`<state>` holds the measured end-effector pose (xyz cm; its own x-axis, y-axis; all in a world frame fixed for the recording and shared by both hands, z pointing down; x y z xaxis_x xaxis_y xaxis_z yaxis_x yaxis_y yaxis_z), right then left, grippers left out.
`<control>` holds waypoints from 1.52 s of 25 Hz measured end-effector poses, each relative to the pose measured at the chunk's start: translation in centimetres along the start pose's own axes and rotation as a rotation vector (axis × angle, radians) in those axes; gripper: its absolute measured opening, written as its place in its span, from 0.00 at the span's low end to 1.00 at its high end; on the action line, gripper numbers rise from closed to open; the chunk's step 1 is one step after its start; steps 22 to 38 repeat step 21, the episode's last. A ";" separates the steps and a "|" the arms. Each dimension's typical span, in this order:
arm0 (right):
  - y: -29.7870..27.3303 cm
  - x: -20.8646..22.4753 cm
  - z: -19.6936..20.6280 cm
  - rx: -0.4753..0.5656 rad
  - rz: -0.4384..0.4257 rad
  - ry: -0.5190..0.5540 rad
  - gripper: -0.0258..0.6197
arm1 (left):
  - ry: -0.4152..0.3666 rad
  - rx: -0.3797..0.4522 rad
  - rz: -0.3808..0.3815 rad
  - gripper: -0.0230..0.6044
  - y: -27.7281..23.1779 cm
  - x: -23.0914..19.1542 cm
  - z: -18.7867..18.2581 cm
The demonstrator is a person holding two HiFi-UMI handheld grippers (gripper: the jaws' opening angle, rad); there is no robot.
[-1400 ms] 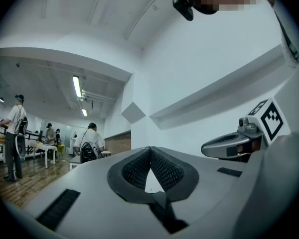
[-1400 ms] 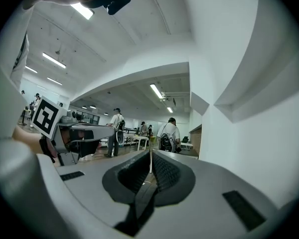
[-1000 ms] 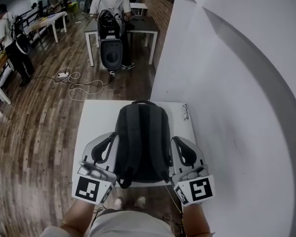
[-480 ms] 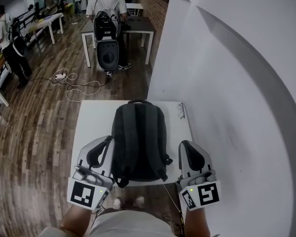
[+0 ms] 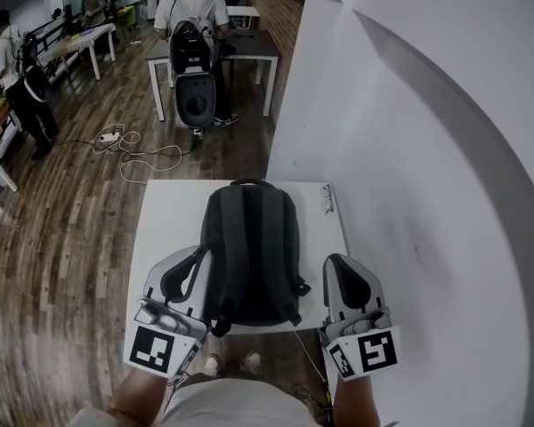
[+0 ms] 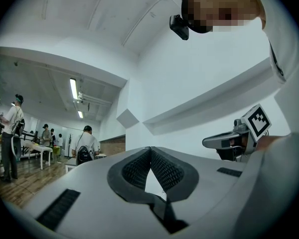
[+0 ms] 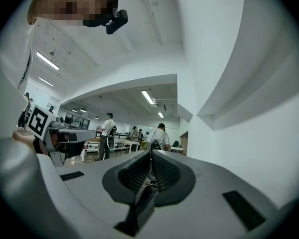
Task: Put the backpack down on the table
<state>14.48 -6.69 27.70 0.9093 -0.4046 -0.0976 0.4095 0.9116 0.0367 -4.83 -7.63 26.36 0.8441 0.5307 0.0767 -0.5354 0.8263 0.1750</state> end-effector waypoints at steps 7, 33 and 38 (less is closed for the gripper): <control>0.1 -0.4 0.0 0.001 -0.011 -0.001 0.11 | 0.005 0.024 -0.004 0.06 0.5 0.2 -0.1; -0.5 -0.8 0.5 -0.001 -0.018 -0.004 0.11 | 0.024 -0.008 -0.015 0.06 0.6 -0.5 1.1; -0.5 -0.8 0.5 -0.001 -0.018 -0.004 0.11 | 0.024 -0.008 -0.015 0.06 0.6 -0.5 1.1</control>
Point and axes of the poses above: the fingertips, and each gripper's own axes: y backward along the fingers, x to its right, z out of its underside, the point moved 1 cm from there along y, backward along the fingers, and after that the axes turned 1 degree about -y, right-handed, at the moved point
